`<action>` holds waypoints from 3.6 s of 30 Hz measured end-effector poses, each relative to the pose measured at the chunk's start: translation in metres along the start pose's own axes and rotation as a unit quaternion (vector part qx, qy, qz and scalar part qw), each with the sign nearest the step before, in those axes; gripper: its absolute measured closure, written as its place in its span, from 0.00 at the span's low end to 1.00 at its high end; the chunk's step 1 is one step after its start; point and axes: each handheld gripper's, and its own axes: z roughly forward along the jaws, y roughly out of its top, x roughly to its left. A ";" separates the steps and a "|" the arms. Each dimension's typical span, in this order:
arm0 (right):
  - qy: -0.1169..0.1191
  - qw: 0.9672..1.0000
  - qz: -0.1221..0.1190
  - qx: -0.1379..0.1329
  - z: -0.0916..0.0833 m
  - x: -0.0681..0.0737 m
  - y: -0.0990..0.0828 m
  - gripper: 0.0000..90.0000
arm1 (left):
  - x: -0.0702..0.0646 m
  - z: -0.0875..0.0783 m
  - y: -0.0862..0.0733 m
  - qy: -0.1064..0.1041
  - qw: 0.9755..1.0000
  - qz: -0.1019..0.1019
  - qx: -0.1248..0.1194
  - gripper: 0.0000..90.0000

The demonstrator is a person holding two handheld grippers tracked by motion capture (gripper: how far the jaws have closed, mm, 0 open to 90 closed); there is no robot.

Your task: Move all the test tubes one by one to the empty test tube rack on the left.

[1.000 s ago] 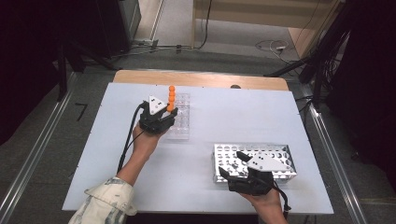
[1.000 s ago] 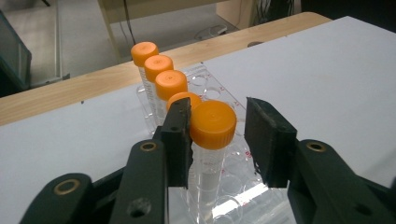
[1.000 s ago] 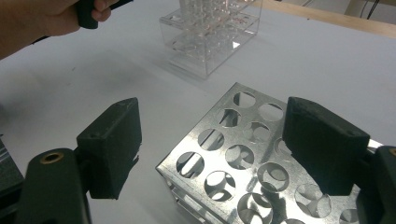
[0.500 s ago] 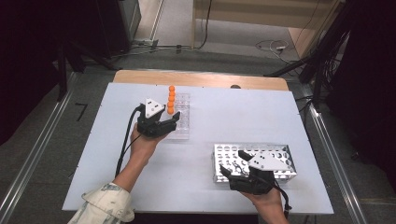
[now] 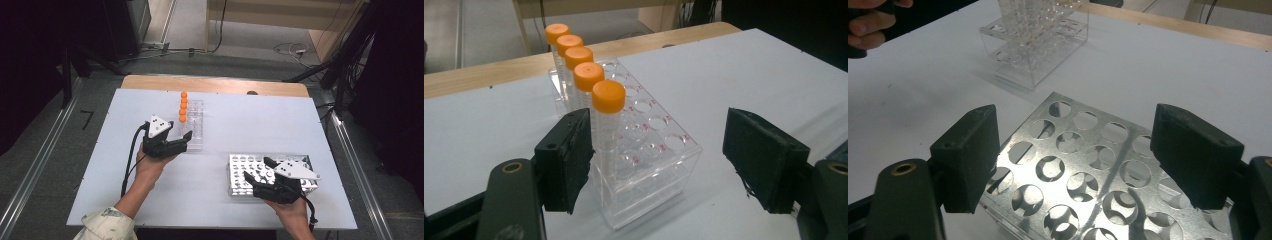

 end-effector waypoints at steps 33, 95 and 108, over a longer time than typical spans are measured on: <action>-0.045 0.999 0.026 -0.013 -0.017 -0.031 -0.007 0.20 | 0.010 -0.046 -0.046 0.021 1.000 -0.006 0.011 0.28; -0.132 0.988 0.077 -0.032 -0.056 -0.082 -0.030 0.20 | 0.064 -0.088 -0.083 0.111 0.993 -0.051 0.002 0.26; -0.143 0.986 0.082 -0.032 -0.063 -0.089 -0.035 0.20 | 0.073 -0.095 -0.087 0.121 0.991 -0.058 0.003 0.26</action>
